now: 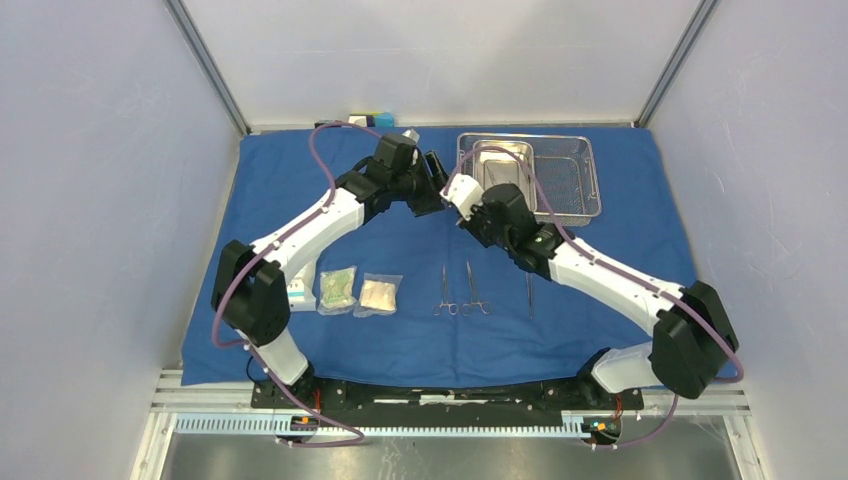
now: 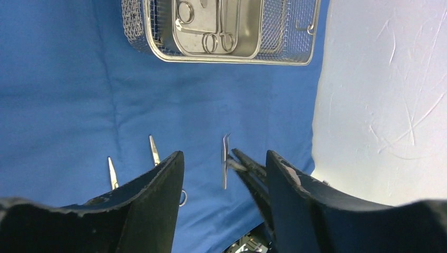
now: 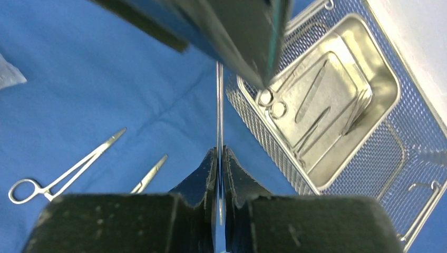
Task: Open and lay out the surgical kit
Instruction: Place the medical item in the surgical kit.
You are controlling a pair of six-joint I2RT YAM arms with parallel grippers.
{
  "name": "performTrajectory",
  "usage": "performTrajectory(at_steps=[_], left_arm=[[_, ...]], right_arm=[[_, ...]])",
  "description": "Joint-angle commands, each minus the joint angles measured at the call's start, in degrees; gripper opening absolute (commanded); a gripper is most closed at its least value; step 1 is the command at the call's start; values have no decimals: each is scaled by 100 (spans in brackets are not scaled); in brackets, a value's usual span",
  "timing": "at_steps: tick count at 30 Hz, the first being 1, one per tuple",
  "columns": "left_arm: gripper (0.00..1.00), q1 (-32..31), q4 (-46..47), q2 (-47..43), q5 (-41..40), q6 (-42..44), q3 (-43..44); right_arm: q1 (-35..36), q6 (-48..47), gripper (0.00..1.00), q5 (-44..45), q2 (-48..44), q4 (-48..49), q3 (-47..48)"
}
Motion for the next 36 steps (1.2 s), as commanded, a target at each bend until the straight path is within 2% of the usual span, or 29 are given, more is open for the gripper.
performTrajectory(at_steps=[1,6,11,13,19,24,36], left_arm=[[67,40,436,-525,33,898,-123],[71,79,580,-740,-126,1849,-95],[76,84,615,-841,-388,2731,-62],[77,86,673,-894,-445,2879,-137],[81,89,991,-1044,-620,2955,-523],[82,89,987,-1089,-670,3015,-636],[82,89,1014,-805,-650,2893,-594]], right_arm=[[-473,37,0,-331,-607,96,-495],[-911,121,0,-788,-1263,-212,-1226],[-1510,680,0,-1079,-2043,-439,-2181],[-1690,1023,0,-1012,-2295,-549,-2508],[-2146,1577,0,-1596,-2849,-528,-3202],[-2532,1946,0,-1726,-2555,-875,-3241],[-2757,2398,0,-1044,-2422,-1454,-2950]])
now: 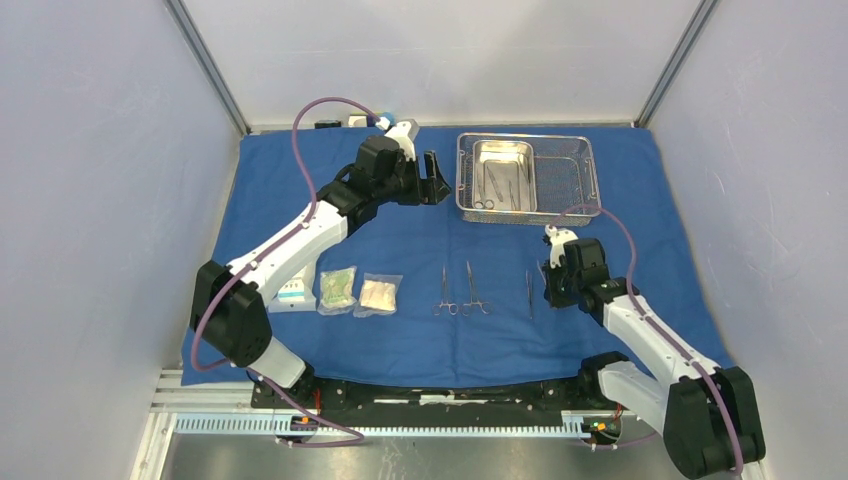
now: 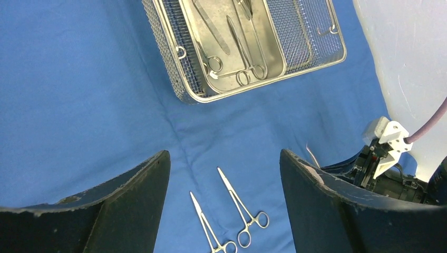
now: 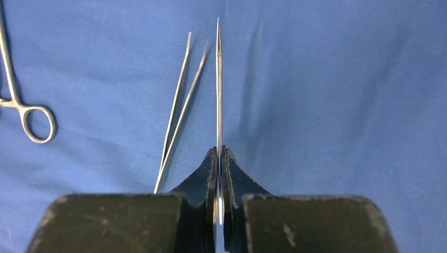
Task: Open and lay out the surgical kit
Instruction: Place the medical item in the surgical kit.
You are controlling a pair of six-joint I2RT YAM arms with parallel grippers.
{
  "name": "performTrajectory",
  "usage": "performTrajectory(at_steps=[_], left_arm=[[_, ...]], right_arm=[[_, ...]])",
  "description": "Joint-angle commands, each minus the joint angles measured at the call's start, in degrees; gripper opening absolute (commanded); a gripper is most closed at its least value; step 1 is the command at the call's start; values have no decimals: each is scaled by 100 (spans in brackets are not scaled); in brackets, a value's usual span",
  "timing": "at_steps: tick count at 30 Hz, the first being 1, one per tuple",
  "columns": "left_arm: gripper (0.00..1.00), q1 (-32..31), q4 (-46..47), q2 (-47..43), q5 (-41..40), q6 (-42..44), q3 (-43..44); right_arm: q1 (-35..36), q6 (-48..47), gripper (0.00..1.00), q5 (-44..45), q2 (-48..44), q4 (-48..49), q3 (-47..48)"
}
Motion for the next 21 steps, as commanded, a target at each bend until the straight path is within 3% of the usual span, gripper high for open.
performTrajectory(at_steps=[1,17,21], left_arm=[[82,25,262,64,-58,203,92],[83,25,187,144,-91,163,181],[83,24,185,125,-38,95,182]], right_arm=[[-109,330,0,249,-67,-120,258],[-200,584,4,198,282,-441,402],[-201,559,1,320,400,-492,459]])
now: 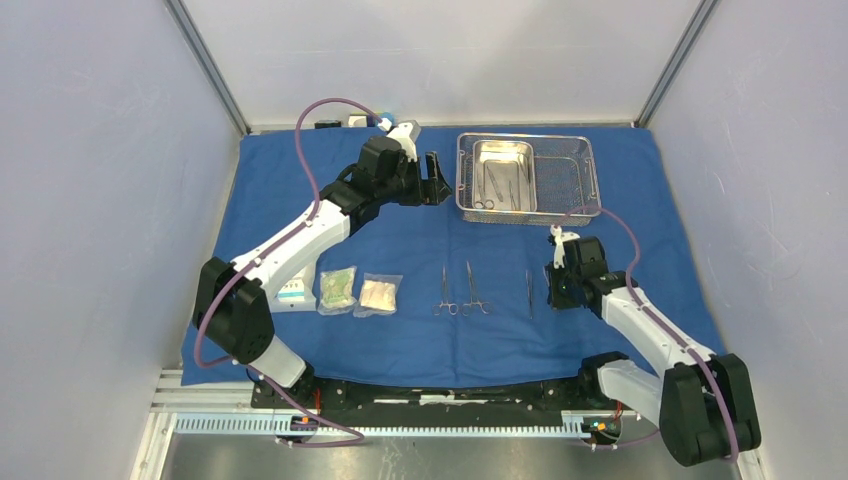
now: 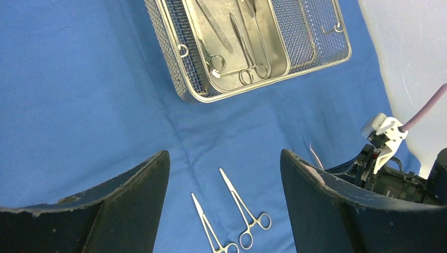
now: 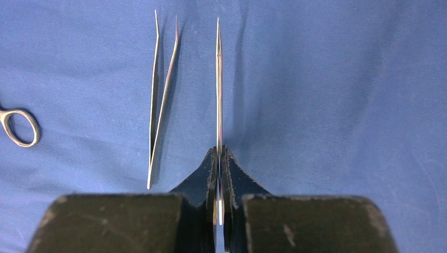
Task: Open and lay out the surgical kit
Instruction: Place the medical item in the surgical kit.
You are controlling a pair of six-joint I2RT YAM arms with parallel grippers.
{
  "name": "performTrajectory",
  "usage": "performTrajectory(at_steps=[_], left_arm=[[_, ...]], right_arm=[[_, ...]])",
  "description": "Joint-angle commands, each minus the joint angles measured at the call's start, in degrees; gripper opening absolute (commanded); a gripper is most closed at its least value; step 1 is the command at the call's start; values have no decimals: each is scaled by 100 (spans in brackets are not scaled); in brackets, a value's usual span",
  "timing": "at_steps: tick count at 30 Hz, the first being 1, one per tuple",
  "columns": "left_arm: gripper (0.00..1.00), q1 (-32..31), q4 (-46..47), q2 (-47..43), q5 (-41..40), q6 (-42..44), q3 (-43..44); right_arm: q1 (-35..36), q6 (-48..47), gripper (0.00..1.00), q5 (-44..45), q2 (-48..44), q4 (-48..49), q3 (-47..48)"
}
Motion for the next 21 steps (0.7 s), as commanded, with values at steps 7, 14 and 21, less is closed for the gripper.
performTrajectory(at_steps=[7,14,21], left_arm=[[83,21,139,-36,29,31,177],[83,21,139,1,40,-12,194],[84,21,121,6,20,-3,197]], right_arm=[[-33,85,0,145,256,7,228],[-28,101,9,178,300,35,217],[-23,53,18,236,323,0,272]])
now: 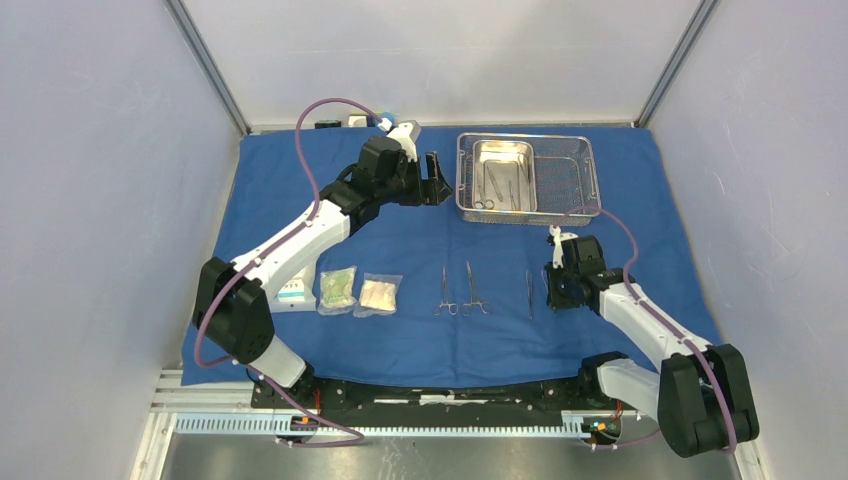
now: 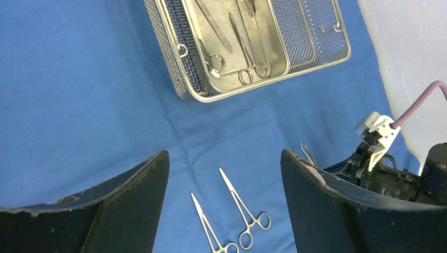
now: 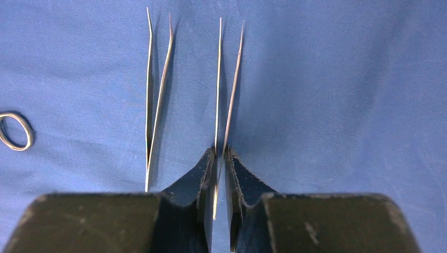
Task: Open and lay out the surgical kit
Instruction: Place the medical item in the surgical kit.
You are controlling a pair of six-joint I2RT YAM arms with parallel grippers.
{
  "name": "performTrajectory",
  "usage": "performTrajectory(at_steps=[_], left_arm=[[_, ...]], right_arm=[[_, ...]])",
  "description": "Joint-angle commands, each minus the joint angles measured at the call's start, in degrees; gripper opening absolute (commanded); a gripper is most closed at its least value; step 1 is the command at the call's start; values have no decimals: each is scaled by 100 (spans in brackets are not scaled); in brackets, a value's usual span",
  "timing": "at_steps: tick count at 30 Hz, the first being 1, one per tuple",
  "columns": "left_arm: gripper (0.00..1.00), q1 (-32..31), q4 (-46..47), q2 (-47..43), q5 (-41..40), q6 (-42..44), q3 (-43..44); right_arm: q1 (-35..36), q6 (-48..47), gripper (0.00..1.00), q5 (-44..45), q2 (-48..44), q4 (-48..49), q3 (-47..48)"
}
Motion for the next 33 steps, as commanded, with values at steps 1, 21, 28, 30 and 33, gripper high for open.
performTrajectory(at_steps=[1,21,28,30,33], left_arm=[[84,21,121,2,1,2,197],[85,23,130,-70,-17,18,153],[85,21,140,-121,-28,40,118],[85,21,146,-129,-30,37,102],[85,21,156,-143,-37,44,74]], right_arm=[[-27,0,18,182,50,12,211],[-4,-34,17,-133,28,-180,440],[23,-130,16,-38,46,-180,564],[30,-156,17,6,31,-180,563],[33,-217,20,28,-12,-184,520]])
